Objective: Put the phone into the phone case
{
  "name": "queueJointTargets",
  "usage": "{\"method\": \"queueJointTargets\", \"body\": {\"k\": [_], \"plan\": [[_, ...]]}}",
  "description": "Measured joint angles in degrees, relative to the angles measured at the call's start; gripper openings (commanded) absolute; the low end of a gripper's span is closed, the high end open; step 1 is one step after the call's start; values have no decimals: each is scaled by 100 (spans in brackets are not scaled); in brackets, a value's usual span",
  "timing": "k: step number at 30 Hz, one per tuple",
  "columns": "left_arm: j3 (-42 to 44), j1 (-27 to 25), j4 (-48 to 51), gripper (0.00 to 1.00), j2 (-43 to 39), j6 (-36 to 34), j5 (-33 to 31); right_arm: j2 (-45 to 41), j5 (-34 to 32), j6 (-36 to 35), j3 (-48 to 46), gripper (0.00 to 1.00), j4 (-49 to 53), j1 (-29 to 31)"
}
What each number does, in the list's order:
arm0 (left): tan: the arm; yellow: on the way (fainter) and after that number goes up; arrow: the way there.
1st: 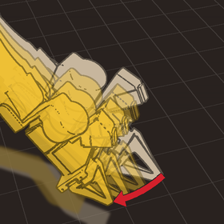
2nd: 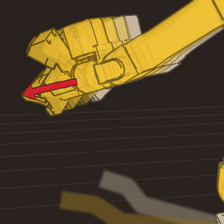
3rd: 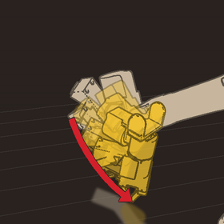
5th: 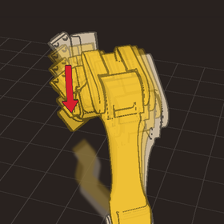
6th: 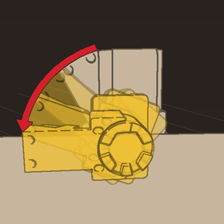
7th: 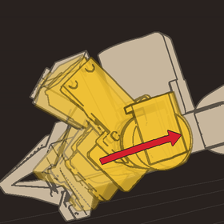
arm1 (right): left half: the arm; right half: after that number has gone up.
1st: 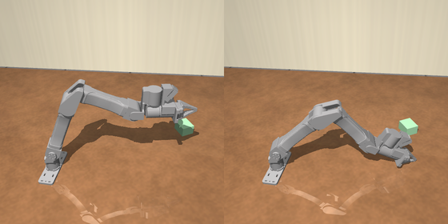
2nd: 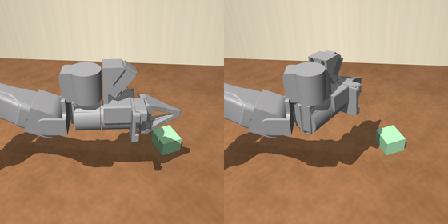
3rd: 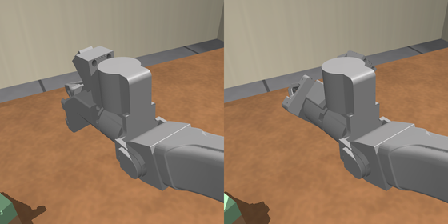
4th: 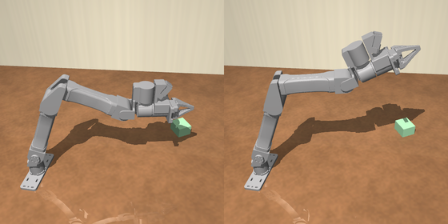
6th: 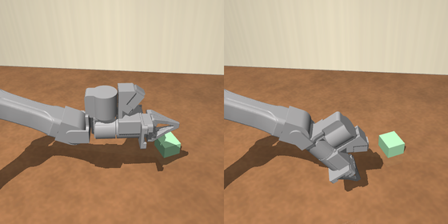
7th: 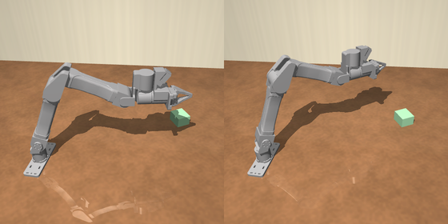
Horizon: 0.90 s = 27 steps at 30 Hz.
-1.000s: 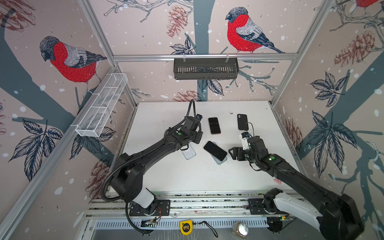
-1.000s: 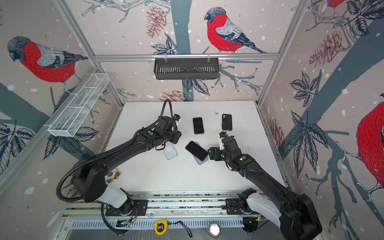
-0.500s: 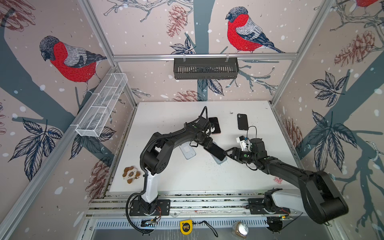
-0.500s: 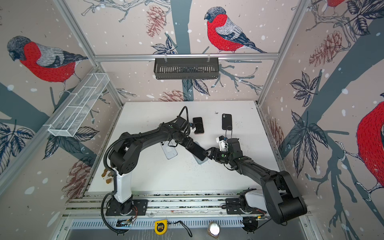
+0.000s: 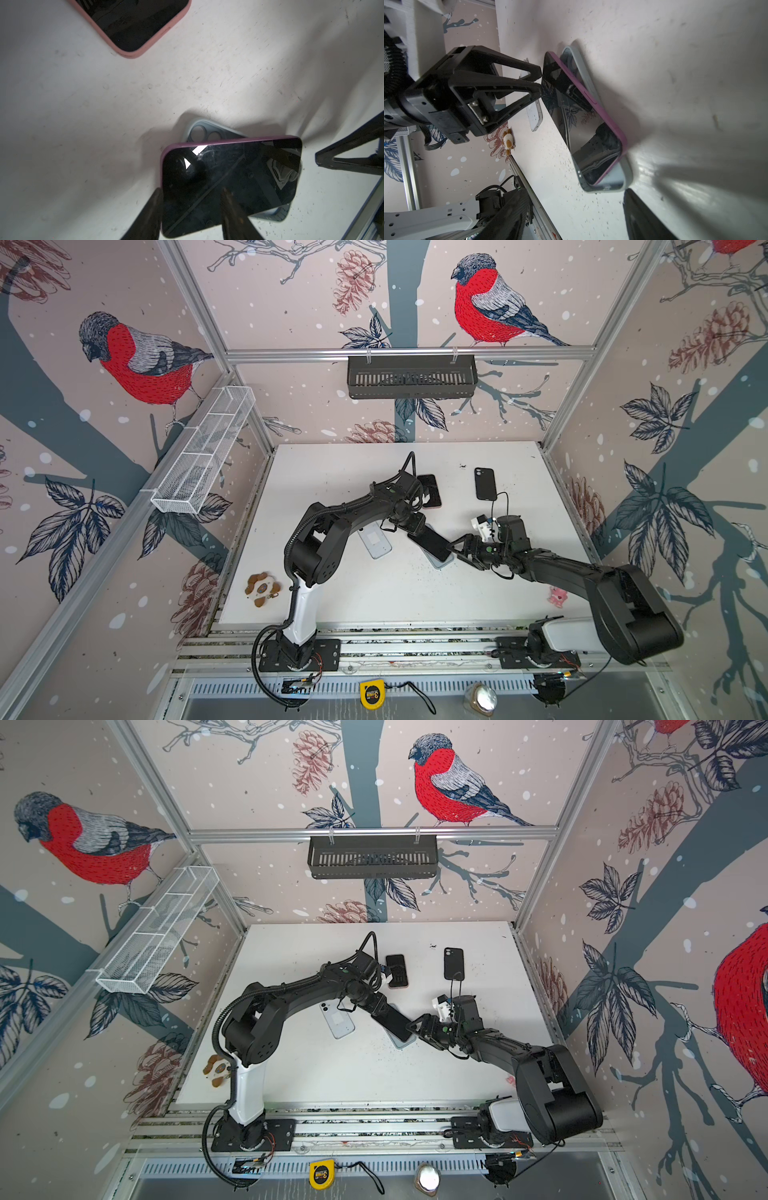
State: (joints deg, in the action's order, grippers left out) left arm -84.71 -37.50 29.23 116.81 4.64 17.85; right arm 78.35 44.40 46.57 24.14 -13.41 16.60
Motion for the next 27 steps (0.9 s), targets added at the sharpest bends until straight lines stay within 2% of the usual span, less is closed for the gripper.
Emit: {"method": "queueJointTargets", "body": {"k": [8, 15, 27], "plan": [[-35, 0, 105, 46, 9, 105, -22, 160, -262, 424, 328, 74, 68, 254], [-157, 0, 278, 46, 153, 153, -313, 350, -632, 765, 455, 73, 424, 380], [-348, -2, 435, 36, 343, 160, -457, 704, -745, 1088, 660, 72, 407, 662]]}}
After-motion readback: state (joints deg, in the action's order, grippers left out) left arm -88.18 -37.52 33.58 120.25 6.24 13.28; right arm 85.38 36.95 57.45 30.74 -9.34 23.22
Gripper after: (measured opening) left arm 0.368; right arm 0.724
